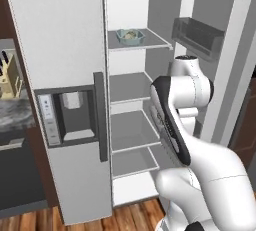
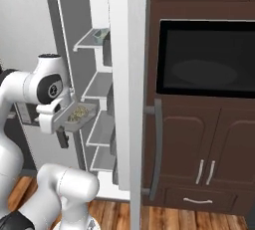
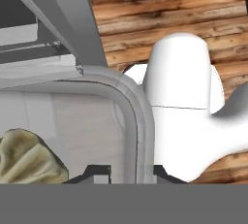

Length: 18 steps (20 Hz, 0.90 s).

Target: Place two dumplings into each of the tupperware containers and then place the containers in the fridge.

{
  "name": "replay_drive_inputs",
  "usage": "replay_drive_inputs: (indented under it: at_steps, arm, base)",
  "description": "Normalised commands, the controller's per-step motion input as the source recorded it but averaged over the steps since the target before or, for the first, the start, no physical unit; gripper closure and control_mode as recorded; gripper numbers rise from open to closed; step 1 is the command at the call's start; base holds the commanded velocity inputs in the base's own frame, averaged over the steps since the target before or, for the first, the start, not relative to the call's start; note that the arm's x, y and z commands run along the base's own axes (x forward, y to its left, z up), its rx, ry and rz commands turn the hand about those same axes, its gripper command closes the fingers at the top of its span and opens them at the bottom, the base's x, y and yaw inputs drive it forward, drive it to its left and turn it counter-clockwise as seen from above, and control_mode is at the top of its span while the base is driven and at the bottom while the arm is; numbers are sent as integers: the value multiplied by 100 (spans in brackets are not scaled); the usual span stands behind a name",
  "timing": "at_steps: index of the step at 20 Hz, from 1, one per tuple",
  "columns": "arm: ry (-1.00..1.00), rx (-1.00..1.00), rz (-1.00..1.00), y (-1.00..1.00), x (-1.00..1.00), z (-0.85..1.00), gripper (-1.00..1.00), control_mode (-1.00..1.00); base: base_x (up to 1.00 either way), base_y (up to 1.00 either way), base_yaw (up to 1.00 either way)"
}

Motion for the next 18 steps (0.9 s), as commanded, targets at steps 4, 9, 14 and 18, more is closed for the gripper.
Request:
replay_drive_inputs:
  at_steps: [4, 9, 14, 18]
  arm:
    - [0, 0, 0, 0, 0, 0, 100, 100]
    - [0, 0, 0, 0, 0, 0, 100, 100]
    - [0, 0, 0, 0, 0, 0, 100, 100]
    - [0, 0, 0, 0, 0, 0, 100, 100]
  base:
    - [-57, 21, 0]
    - [10, 68, -21]
    - [60, -16, -25]
    - [56, -8, -3]
